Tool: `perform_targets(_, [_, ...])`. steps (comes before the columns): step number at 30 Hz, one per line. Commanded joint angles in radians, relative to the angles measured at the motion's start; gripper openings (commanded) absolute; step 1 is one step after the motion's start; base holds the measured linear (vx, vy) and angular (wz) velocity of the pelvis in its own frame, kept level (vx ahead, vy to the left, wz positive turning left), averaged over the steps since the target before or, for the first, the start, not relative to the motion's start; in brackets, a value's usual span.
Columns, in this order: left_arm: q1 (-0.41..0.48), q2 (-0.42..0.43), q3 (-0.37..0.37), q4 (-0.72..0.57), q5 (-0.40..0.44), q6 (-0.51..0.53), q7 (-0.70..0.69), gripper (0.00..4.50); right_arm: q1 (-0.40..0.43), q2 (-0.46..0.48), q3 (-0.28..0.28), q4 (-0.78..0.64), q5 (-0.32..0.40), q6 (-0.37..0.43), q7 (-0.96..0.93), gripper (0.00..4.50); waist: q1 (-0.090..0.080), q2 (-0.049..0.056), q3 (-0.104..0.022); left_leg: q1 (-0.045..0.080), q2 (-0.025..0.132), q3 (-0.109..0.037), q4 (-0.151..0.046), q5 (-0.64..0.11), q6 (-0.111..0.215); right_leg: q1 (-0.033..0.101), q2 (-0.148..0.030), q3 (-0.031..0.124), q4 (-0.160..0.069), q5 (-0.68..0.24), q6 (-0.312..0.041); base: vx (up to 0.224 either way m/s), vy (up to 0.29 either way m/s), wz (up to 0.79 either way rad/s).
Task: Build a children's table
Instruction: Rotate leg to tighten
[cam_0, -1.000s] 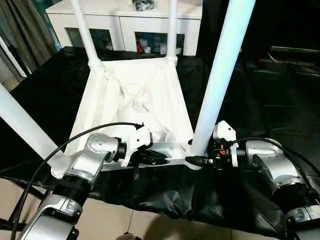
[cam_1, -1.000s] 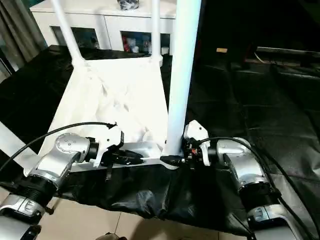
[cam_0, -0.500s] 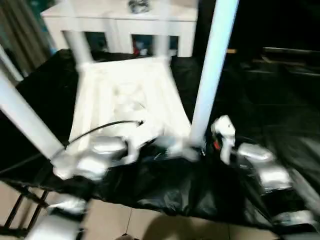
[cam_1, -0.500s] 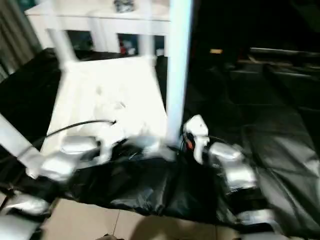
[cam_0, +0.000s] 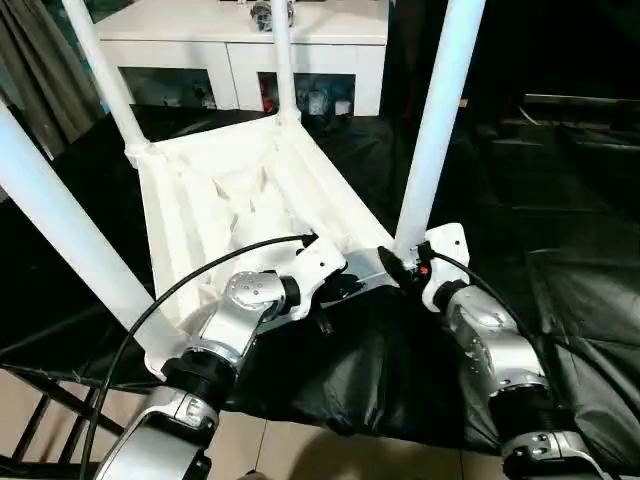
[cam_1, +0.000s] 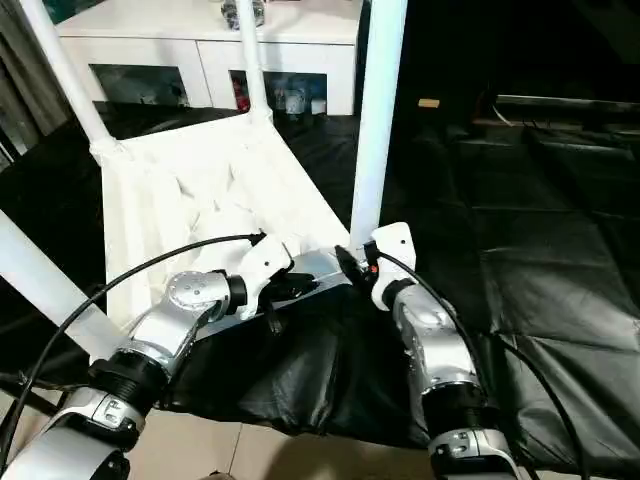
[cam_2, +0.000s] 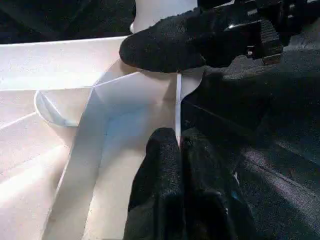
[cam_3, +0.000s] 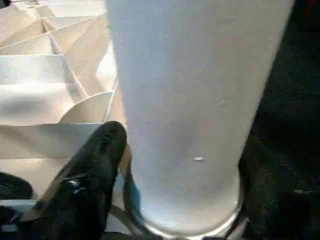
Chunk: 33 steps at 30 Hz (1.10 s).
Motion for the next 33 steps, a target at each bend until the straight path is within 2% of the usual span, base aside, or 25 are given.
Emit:
perform_targets(1, [-0.012,-0.030,-0.057,-0.046,-0.035,-0.027,-0.072,0.00,0.000,0.004,0.111,0.000,-0.011,0.008,0.116,3.61,-0.001,-0.016,-0.048,0.007,0.049,-0.021,-0.080,-0.313,0.040,0.036,-0.070,0.044,-0.092,-0.352,-0.181,0.000,0.000,0.00])
perform_targets(3, [-0.008,-0.022,-0.054,-0.051,-0.039,-0.030,-0.086,0.00,-0.003,-0.007,0.109,0.003,-0.012,0.002,0.125,3.61,-0.001,-0.016,-0.050,0.005,0.050,-0.021,-0.078,-0.296,0.046,0.037,-0.071,0.046,-0.090,-0.327,-0.184,0.000,0.000,0.00])
perform_targets(4, [0.005,0.025,-0.047,-0.073,-0.062,-0.049,-0.161,0.00,-0.022,-0.075,0.104,0.033,-0.007,-0.015,0.222,3.61,-0.001,-0.019,-0.051,0.003,0.049,-0.020,-0.077,-0.282,0.053,0.040,-0.070,0.045,-0.087,-0.306,-0.190,0.000,0.000,0.00])
perform_targets(6, [0.010,0.049,-0.044,-0.083,-0.072,-0.050,-0.195,0.00,-0.030,-0.110,0.110,0.045,-0.005,-0.030,0.276,3.61,0.003,-0.019,-0.056,0.000,0.048,-0.018,-0.072,-0.246,0.072,0.043,-0.072,0.045,-0.082,-0.258,-0.205,0.000,0.000,0.00])
perform_targets(7, [0.012,0.062,-0.043,-0.085,-0.076,-0.057,-0.214,0.00,-0.034,-0.128,0.114,0.050,-0.004,-0.042,0.307,3.61,0.006,-0.016,-0.061,0.000,0.051,-0.017,-0.067,-0.210,0.085,0.043,-0.072,0.045,-0.074,-0.197,-0.224,0.000,0.000,0.00])
perform_targets(9, [0.013,0.083,-0.041,-0.087,-0.082,-0.065,-0.244,0.00,-0.040,-0.153,0.119,0.054,0.007,-0.049,0.371,3.61,0.007,-0.018,-0.063,-0.005,0.050,-0.014,-0.061,-0.150,0.111,0.046,-0.068,0.043,-0.063,-0.096,-0.247,0.000,0.000,0.00])
perform_targets(10, [0.013,0.103,-0.039,-0.089,-0.088,-0.069,-0.273,0.00,-0.044,-0.175,0.123,0.053,0.024,-0.051,0.442,3.61,0.010,-0.016,-0.066,-0.007,0.050,-0.014,-0.058,-0.132,0.129,0.049,-0.068,0.040,-0.057,-0.059,-0.261,0.000,0.000,0.00])
perform_targets(12, [0.013,0.112,-0.039,-0.089,-0.091,-0.072,-0.287,0.00,-0.046,-0.186,0.127,0.052,0.033,-0.050,0.477,3.61,0.014,-0.014,-0.068,-0.007,0.054,-0.013,-0.054,-0.110,0.147,0.047,-0.065,0.037,-0.051,-0.017,-0.277,0.000,0.000,0.00])
perform_targets(16, [0.009,0.154,-0.032,-0.077,-0.104,-0.079,-0.348,0.00,-0.046,-0.233,0.165,0.036,0.070,-0.027,0.650,3.61,0.021,-0.016,-0.064,-0.005,0.056,-0.012,-0.054,-0.138,0.152,0.044,-0.066,0.035,-0.053,-0.057,-0.282,0.000,0.000,0.00])
perform_targets(19, [0.007,0.185,-0.032,-0.074,-0.119,-0.077,-0.393,0.00,-0.040,-0.262,0.197,0.018,0.090,-0.015,0.758,3.37,0.029,-0.016,-0.061,-0.001,0.059,-0.012,-0.059,-0.176,0.127,0.041,-0.067,0.037,-0.059,-0.126,-0.270,0.000,0.000,0.00])
perform_targets(21, [0.007,0.204,-0.032,-0.073,-0.131,-0.076,-0.423,0.00,-0.036,-0.272,0.208,0.005,0.107,0.003,0.813,3.28,0.031,-0.016,-0.061,-0.001,0.058,-0.012,-0.060,-0.179,0.119,0.042,-0.068,0.038,-0.058,-0.135,-0.268,0.000,0.000,0.00])
perform_targets(22, [0.007,0.212,-0.032,-0.071,-0.134,-0.076,-0.435,0.00,-0.033,-0.277,0.212,0.000,0.112,0.009,0.836,3.10,0.033,-0.021,-0.061,-0.001,0.059,-0.012,-0.060,-0.177,0.119,0.042,-0.068,0.038,-0.059,-0.138,-0.267,0.000,0.000,0.00])
perform_targets(23, [0.007,0.212,-0.032,-0.071,-0.134,-0.076,-0.435,0.00,-0.033,-0.277,0.212,0.000,0.112,0.009,0.836,3.10,0.034,-0.020,-0.062,-0.001,0.059,-0.012,-0.059,-0.171,0.119,0.042,-0.069,0.039,-0.057,-0.136,-0.268,0.000,0.000,0.00])
perform_targets(24, [0.008,0.218,-0.032,-0.069,-0.136,-0.077,-0.446,0.00,-0.031,-0.282,0.216,-0.003,0.116,0.013,0.858,2.86,0.036,-0.018,-0.062,-0.001,0.059,-0.013,-0.059,-0.158,0.119,0.042,-0.069,0.038,-0.056,-0.127,-0.268,0.000,0.000,0.00])
perform_targets(33, [0.010,0.232,-0.031,-0.062,-0.145,-0.071,-0.475,0.00,-0.016,-0.295,0.233,-0.025,0.135,0.040,0.915,2.59,0.049,-0.021,-0.064,0.000,0.059,-0.011,-0.056,-0.135,0.122,0.040,-0.069,0.038,-0.054,-0.116,-0.266,0.000,0.000,0.00])
